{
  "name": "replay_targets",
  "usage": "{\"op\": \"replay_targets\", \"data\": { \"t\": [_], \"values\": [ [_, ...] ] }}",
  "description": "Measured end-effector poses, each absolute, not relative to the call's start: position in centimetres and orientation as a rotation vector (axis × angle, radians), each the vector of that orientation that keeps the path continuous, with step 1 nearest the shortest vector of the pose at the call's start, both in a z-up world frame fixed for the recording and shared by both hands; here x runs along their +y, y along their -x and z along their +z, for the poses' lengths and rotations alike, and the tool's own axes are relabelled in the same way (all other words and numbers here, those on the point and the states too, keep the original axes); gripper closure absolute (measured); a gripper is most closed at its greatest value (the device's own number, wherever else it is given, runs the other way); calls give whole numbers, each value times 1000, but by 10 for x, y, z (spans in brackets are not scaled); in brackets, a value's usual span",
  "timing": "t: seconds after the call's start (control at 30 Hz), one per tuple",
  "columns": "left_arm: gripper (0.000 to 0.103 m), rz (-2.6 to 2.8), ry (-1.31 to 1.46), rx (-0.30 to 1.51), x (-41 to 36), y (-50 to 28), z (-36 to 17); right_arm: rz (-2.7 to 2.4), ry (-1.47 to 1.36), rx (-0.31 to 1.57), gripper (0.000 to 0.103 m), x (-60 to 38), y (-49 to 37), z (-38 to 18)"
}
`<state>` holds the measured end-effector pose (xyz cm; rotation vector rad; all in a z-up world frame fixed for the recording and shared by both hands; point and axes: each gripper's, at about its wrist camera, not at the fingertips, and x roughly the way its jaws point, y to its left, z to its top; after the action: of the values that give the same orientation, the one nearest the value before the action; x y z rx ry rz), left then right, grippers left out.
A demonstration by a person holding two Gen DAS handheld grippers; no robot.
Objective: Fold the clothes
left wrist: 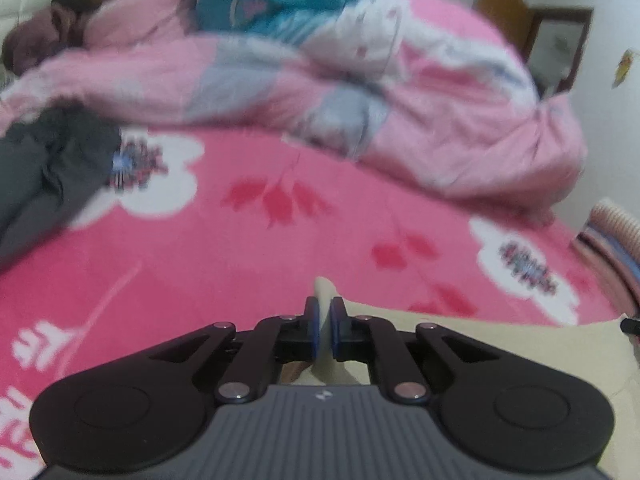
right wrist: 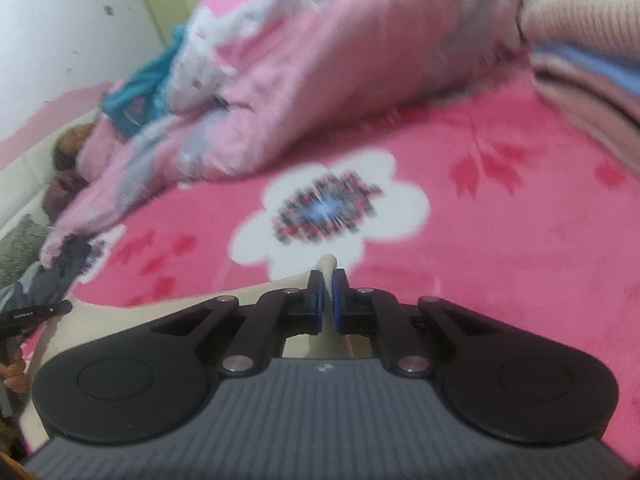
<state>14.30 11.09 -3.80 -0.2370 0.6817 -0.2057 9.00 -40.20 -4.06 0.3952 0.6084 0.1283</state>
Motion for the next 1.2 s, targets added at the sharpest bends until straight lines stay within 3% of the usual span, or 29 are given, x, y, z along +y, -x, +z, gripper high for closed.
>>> {"op": "replay_targets", "data": {
  "t": [0.17,0.37,0.43,0.5,0.53,0.73,0.83,0.97,1.03,1.1,1.17,1.2],
  "values": [
    [96,-215,229,611,113,-137,-23,126,-419,557,100,-400,-84,-39],
    [90,-202,205,717,106,-153,-48,84,-382,639,97,-397,-101,-65],
    [81,-211,200,725,106,-151,-41,64,-393,649,95,-398,-101,-67],
    [50,-192,180,717,107,-145,-32,29,-395,630,79,-400,-94,-58],
    [49,-177,174,704,108,-140,-28,5,-390,615,79,-400,-88,-50],
    [52,-243,179,648,98,-129,5,64,-336,502,77,-370,-59,1],
    [53,-300,126,686,73,-142,-3,144,-254,496,78,-336,-67,7],
    [67,-223,54,743,61,-161,-39,71,-157,655,82,-316,-100,-37],
    [67,-238,142,725,74,-160,-47,46,-192,686,85,-330,-105,-69],
    [67,-247,155,725,78,-159,-46,48,-305,681,95,-348,-105,-63],
    [67,-250,142,721,77,-159,-47,22,-333,676,94,-351,-100,-54],
    [67,-249,133,717,76,-158,-47,11,-333,669,89,-345,-94,-47]
  ]
}}
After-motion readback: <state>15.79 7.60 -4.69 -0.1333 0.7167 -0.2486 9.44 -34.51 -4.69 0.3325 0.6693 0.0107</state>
